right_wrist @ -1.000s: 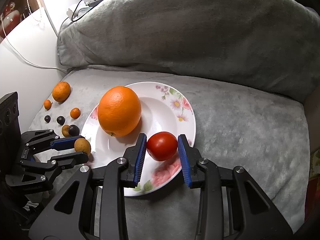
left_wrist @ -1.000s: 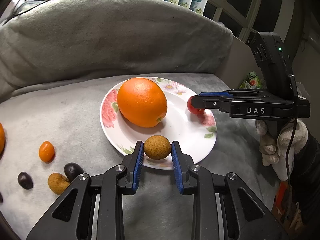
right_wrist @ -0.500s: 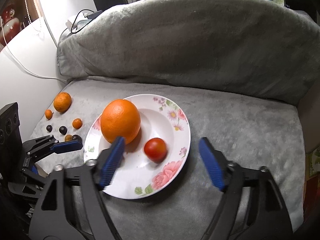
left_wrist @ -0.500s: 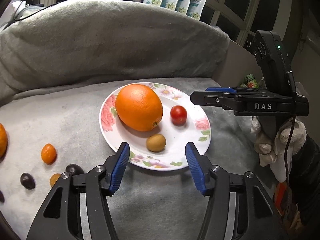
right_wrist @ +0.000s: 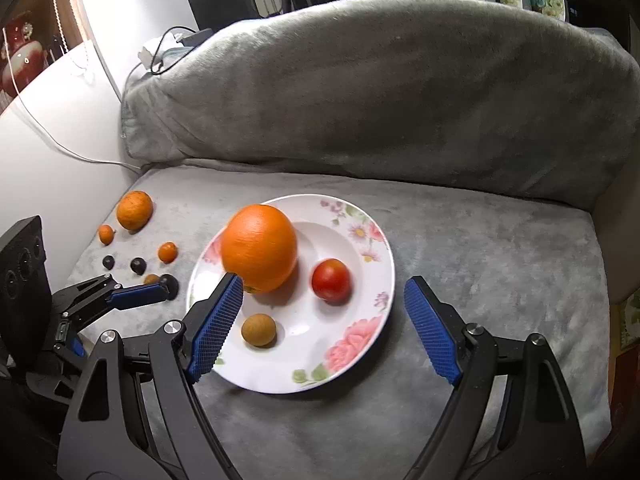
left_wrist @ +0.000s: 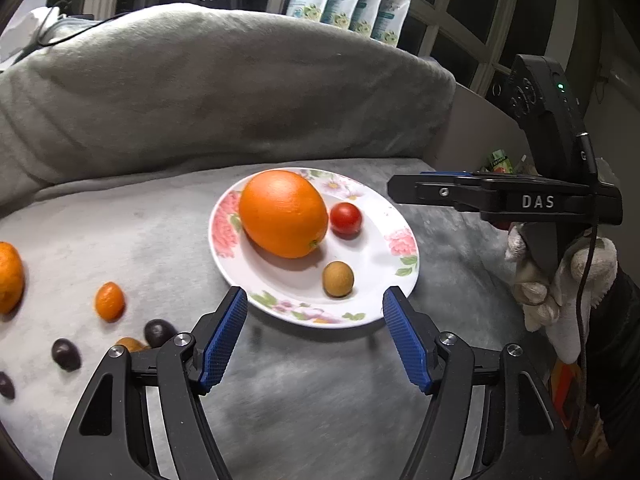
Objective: Organize fruits
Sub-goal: 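Open the left tool over the plate and withdraw toward the fruit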
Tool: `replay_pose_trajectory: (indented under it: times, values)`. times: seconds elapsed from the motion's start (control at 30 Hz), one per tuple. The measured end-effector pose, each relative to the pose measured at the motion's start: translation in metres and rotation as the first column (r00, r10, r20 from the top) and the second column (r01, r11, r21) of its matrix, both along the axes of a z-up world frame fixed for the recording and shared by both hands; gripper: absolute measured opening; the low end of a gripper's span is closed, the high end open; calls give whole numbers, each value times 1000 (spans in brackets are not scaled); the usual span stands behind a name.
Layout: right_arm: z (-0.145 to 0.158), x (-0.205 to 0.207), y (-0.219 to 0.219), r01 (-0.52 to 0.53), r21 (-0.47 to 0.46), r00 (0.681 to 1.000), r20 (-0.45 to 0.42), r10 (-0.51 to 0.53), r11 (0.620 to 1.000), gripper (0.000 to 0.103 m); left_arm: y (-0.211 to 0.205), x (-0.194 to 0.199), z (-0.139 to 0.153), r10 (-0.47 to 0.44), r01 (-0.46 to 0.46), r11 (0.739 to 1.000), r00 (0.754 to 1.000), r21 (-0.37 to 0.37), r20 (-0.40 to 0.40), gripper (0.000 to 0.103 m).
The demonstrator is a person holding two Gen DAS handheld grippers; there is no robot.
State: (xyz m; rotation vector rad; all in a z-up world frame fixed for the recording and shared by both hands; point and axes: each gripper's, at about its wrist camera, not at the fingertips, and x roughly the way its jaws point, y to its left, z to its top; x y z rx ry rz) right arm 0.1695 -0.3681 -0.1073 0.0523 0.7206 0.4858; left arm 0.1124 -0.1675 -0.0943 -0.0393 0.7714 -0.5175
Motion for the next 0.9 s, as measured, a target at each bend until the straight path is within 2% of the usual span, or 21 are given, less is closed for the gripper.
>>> replay_pose_trajectory:
  times: [0.53,0.9]
  values:
    - [19,-28,47,-91,0,995,49,91,996,85,63,-26,11,108,-108,994,993,-5,46,70]
    - [25,-47,87,-182,-17,980,84,183,983,85,113,-48,16,208,-209,978,974,9,85,70]
